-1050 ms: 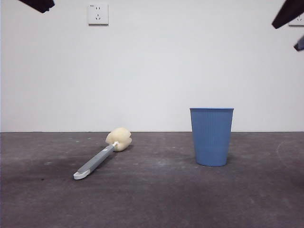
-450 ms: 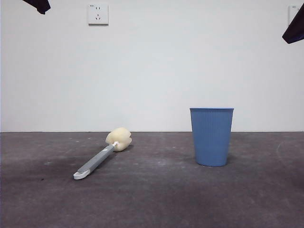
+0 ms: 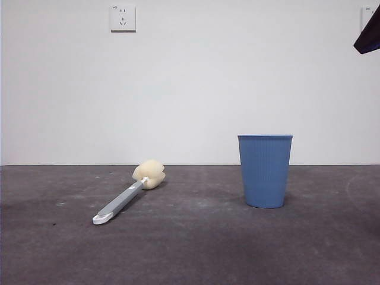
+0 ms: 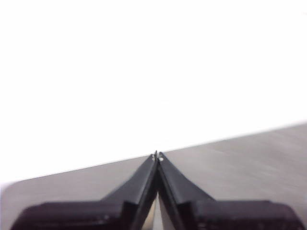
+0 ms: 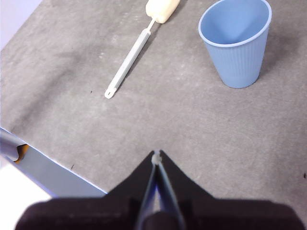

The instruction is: Pick up the cup brush,pick up the cup,insert the brush into the cup,clean the cup,put the cup brush back,put the cup back to the fixed position on the table

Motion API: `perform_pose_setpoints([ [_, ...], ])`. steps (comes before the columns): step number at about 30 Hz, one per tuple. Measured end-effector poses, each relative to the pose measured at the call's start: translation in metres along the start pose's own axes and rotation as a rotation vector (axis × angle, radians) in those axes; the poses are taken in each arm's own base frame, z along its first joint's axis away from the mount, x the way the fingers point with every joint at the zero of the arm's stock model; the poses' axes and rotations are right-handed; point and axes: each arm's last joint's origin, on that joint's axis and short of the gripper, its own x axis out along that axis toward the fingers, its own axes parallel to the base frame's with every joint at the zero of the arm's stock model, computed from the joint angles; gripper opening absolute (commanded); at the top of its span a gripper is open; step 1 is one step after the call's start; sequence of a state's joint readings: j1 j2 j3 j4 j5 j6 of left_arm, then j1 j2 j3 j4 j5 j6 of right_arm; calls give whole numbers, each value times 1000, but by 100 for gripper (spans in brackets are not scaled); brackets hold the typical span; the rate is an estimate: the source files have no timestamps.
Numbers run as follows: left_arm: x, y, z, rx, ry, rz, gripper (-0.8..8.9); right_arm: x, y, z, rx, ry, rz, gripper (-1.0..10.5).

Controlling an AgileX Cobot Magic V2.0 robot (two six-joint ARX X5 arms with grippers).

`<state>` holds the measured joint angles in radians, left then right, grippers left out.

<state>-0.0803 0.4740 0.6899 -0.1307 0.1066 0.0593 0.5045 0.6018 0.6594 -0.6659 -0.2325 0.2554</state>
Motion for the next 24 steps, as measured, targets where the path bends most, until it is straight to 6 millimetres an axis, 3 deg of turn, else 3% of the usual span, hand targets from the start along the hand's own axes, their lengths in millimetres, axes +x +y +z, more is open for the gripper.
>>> perform_pose_setpoints([
  [6,-17,4,-77,-1,61,117,-2,0,0,0,0,0,0,1],
  [12,-25,4,-135,-52,125,185,-2,0,0,0,0,0,0,1],
  [18,-28,2,-169,-111,172,197,-2,0,0,0,0,0,0,1],
  [24,-30,1,-184,-155,246,200,-2,0,0,0,0,0,0,1],
])
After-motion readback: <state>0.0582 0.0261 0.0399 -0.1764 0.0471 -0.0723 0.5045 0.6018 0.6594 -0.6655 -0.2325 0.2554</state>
